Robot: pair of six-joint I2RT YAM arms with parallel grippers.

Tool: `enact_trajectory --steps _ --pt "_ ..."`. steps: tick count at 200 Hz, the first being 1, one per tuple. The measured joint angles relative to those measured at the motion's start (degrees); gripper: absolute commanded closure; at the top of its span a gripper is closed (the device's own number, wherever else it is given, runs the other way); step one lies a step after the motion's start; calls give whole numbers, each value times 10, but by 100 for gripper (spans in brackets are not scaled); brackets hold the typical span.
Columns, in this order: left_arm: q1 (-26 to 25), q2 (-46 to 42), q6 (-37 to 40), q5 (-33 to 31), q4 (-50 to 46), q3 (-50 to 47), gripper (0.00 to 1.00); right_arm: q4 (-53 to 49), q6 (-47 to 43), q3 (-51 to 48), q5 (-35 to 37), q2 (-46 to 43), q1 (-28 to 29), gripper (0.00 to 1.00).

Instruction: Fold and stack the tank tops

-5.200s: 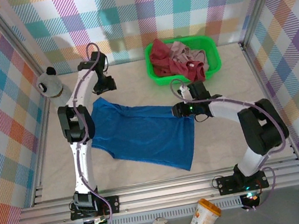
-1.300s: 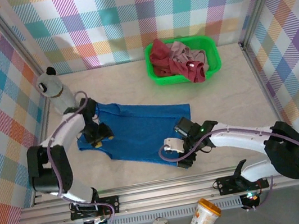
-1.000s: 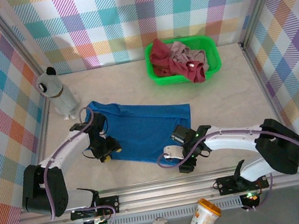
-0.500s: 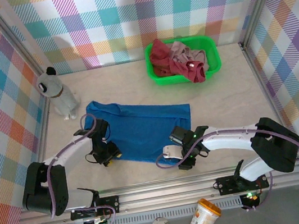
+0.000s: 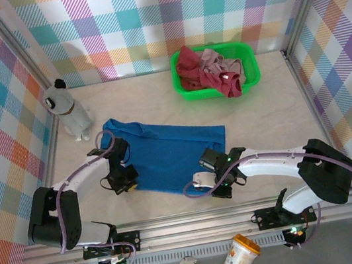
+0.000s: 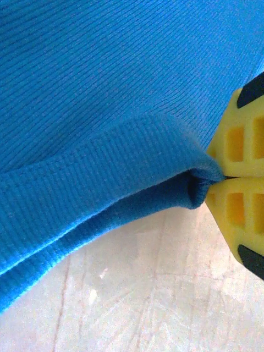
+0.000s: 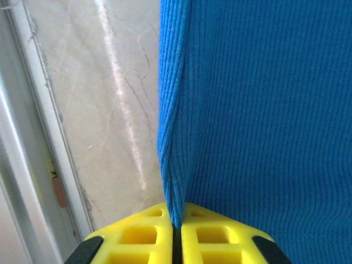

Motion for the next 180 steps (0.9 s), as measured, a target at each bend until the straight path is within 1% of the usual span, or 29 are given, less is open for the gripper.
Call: enact_trajectory --steps 20,50,83,96,135,180 --pt "-1 -10 5 0 -24 18 100 -15 2 6 -6 -17 -3 90" --pt "-1 -4 14 3 -42 65 100 -38 1 25 -15 -30 -24 90" --pt "-1 38 30 9 -51 122 100 -50 -2 43 -24 -31 -76 90" --pt "-1 54 37 11 -49 136 100 -51 -4 45 -24 -30 -89 90" --pt "-1 128 58 16 -53 191 99 -52 -22 69 -26 14 -137 90" --pt "-1 179 82 17 -59 236 97 -44 -35 95 -26 53 -172 88"
